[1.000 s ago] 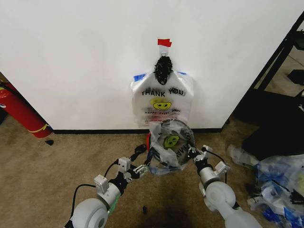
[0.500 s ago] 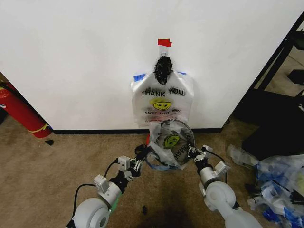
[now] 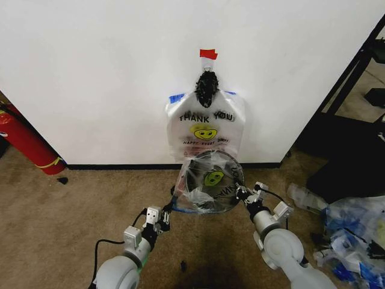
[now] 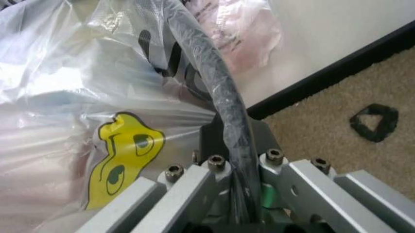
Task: Pick up the garbage bag from the wall and place it over the trash bin.
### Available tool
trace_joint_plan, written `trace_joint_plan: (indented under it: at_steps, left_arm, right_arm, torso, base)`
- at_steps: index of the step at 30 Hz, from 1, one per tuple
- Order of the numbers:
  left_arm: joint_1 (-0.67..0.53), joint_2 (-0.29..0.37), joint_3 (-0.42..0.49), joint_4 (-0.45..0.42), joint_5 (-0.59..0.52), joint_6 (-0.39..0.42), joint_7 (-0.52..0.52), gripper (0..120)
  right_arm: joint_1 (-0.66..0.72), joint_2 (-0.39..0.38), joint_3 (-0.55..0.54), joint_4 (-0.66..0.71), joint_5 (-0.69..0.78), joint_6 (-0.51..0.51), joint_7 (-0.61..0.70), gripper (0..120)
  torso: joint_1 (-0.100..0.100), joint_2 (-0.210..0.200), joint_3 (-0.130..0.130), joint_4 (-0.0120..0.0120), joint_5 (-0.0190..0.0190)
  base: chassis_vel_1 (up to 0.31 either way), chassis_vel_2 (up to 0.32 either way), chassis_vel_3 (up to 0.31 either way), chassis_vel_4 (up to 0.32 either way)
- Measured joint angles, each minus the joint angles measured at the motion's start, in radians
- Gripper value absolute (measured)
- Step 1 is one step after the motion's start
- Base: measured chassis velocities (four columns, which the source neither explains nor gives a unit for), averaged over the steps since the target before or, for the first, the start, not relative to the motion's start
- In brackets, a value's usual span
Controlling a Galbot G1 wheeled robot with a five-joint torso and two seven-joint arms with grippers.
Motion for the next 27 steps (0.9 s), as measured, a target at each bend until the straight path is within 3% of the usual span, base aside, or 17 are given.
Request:
trace_joint_plan:
  at_steps: [8, 19, 27]
  left_arm:
    - [0.008, -0.012, 0.000, 0.034, 0.058, -0.030, 0.006, 0]
    - [-0.057, -0.044, -0.006, 0.145, 0.192, -0.185, -0.037, 0]
    - [-0.085, -0.045, -0.003, 0.199, 0.235, -0.247, -0.020, 0]
  right_arm:
    - [-0.005, 0.002, 0.001, 0.010, 0.027, 0.000, 0.000, 0]
    - [-0.008, 0.008, -0.004, 0.016, 0.070, -0.005, -0.005, 0]
    - [-0.005, 0.017, -0.015, 0.017, 0.085, -0.017, -0.011, 0]
  torso:
    - [0.000, 0.000, 0.000, 0.0000, 0.0000]
    - [0.000, 0.000, 0.000, -0.0001, -0.0001]
    - [0.000, 0.000, 0.000, -0.0001, -0.0001]
  base:
    - [0.000, 0.000, 0.000, 0.000]
    - [0.000, 0.000, 0.000, 0.000]
    - [0.000, 0.000, 0.000, 0.000]
